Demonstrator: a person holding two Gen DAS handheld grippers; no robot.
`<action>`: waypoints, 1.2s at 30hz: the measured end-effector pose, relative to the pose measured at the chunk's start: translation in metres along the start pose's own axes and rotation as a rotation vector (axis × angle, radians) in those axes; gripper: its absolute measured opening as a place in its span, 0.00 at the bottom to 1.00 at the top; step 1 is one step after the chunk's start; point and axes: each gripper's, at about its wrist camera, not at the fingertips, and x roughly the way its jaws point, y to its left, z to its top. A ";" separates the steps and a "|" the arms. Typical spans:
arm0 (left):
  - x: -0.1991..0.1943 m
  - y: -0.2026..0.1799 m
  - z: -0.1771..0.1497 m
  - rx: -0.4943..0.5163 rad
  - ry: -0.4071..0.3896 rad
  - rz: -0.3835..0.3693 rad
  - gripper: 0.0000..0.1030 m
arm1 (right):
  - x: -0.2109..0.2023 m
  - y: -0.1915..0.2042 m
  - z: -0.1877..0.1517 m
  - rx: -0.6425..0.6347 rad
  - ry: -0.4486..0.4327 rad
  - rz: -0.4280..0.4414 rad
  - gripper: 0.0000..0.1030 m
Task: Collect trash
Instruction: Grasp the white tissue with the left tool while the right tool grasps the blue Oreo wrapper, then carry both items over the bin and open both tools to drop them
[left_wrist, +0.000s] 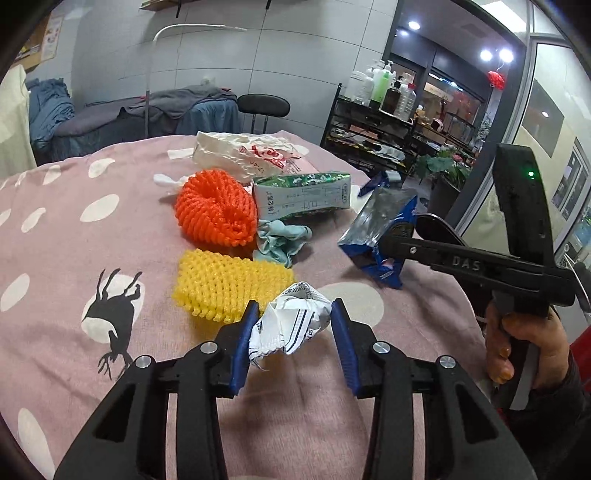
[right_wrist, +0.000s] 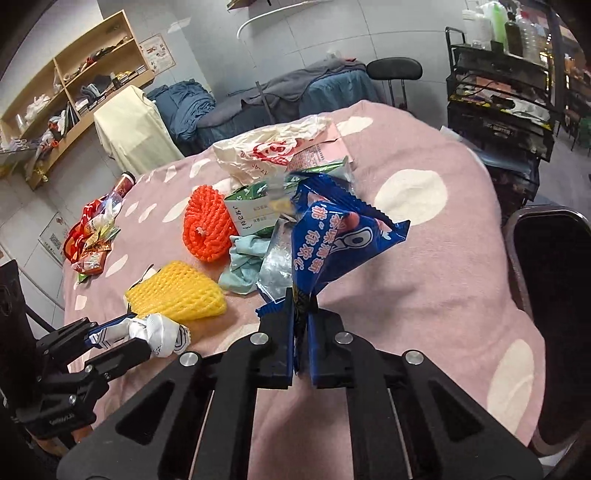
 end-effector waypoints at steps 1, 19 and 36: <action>0.002 -0.001 -0.001 0.000 0.010 -0.012 0.42 | -0.004 -0.002 -0.002 0.001 -0.005 0.001 0.07; -0.001 -0.028 -0.020 0.017 0.008 0.044 0.45 | -0.032 -0.020 -0.024 0.045 -0.031 0.004 0.07; -0.001 -0.086 0.015 0.147 -0.061 -0.054 0.19 | -0.103 -0.059 -0.031 0.070 -0.229 -0.119 0.07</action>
